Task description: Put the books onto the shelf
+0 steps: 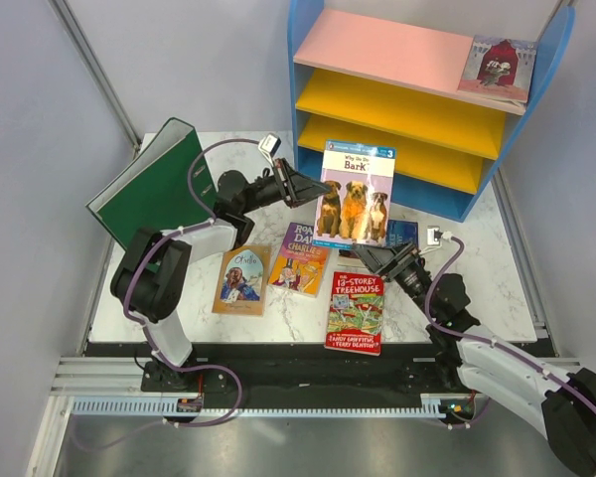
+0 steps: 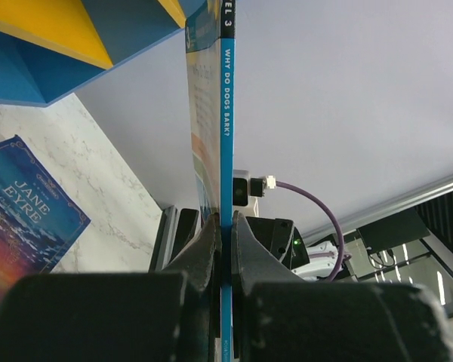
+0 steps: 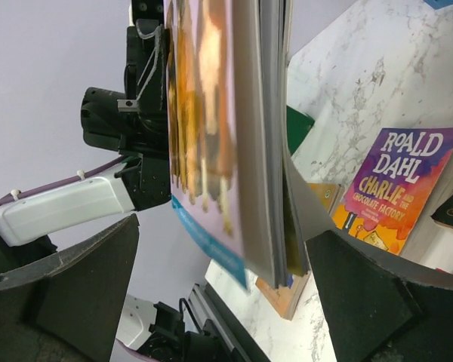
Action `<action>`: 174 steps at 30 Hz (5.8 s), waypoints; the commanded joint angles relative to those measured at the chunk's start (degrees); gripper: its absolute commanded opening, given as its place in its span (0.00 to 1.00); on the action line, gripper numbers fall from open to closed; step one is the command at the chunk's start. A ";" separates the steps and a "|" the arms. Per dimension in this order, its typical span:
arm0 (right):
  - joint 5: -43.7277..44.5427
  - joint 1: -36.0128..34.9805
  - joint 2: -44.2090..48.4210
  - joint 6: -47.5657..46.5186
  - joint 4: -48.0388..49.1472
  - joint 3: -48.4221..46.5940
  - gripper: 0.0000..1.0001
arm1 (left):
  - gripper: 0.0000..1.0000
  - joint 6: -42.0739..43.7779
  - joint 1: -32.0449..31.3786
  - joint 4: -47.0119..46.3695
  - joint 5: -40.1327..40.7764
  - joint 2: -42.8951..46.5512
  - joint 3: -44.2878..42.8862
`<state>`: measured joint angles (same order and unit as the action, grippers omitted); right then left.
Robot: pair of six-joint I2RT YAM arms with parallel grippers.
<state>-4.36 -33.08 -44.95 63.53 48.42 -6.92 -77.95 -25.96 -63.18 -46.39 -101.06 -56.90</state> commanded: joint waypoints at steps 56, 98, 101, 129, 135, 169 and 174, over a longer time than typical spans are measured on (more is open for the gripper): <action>0.58 2.14 5.40 -11.75 -29.60 -16.72 0.00 | 0.55 27.39 -1.90 32.41 6.29 10.33 1.54; -18.14 11.80 -29.83 -27.94 -46.49 -71.03 0.00 | 0.82 46.75 -5.51 69.07 24.42 41.55 19.99; -19.37 14.87 -33.61 -26.70 -46.93 -76.13 0.00 | 0.82 46.58 -5.77 69.07 24.59 41.90 20.43; -29.74 29.91 -58.67 -3.85 -41.57 -103.38 0.14 | 0.82 45.87 -8.06 69.42 26.79 42.52 22.01; -27.90 30.27 -58.32 -2.80 -40.43 -102.86 0.15 | 0.82 45.70 -8.23 69.42 27.14 43.13 22.36; -28.77 31.32 -54.54 2.56 -36.29 -94.95 0.58 | 0.82 45.35 -8.59 71.61 28.11 46.12 22.98; -30.09 31.67 -54.37 3.18 -37.52 -94.95 0.59 | 0.82 45.35 -8.67 71.88 28.20 46.47 23.07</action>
<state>-32.71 -2.09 -101.30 65.78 10.79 -101.89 -33.54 -34.26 7.70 -19.31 -55.96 -34.28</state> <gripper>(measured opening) 0.586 0.820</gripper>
